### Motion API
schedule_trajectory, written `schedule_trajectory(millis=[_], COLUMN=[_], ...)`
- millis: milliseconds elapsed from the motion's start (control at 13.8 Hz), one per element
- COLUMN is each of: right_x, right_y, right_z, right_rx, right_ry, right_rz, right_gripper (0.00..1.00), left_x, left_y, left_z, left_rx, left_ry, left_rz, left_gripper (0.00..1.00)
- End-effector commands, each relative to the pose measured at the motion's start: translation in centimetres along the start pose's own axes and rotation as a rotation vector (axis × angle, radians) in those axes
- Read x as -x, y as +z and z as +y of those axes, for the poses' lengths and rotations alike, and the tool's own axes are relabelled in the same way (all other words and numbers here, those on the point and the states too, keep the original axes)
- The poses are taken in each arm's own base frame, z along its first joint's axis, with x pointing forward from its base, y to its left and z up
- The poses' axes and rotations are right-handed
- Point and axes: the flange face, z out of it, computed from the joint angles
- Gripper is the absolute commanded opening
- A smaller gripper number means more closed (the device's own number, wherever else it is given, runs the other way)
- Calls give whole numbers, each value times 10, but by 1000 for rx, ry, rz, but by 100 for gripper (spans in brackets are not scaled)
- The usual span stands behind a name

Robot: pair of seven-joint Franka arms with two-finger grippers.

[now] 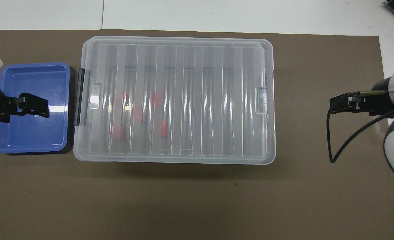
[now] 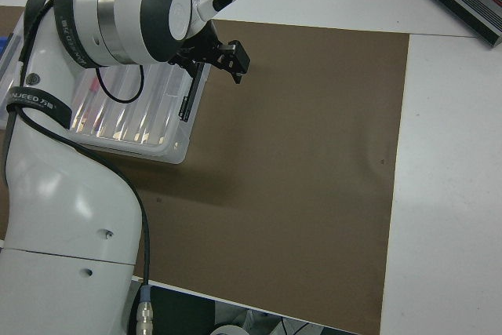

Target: Place red block in blue tray from box

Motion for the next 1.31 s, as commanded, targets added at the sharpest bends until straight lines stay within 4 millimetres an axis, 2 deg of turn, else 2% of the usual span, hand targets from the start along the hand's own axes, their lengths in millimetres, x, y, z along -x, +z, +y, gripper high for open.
schedule_trajectory(millis=[0, 363, 653, 798, 870, 943, 1233], right_x=[4, 4, 0, -3, -4, -5, -8], right_y=[1, 0, 10, 21, 26, 33, 71], right_z=[3, 5, -6, -17, -32, -37, -73], right_rx=[-19, -21, -26, -32, -37, -40, -53], right_ry=[-3, -1, 9, 15, 2, 14, 26], right_rz=[7, 9, 41, 68, 80, 88, 106], right_gripper=[100, 100, 100, 100, 100, 100, 100], left_x=[5, 6, 5, 5, 4, 2, -2], left_y=[-4, -3, -3, -4, -5, -5, -7], left_z=[-3, -3, -3, -2, -1, 0, 4], left_rx=[15, 14, 15, 15, 15, 17, 24], left_ry=[-15, -11, -11, -3, -1, 2, 13], left_rz=[8, 4, 5, 10, 14, 29, 67], left_gripper=[100, 100, 100, 100, 100, 100, 100])
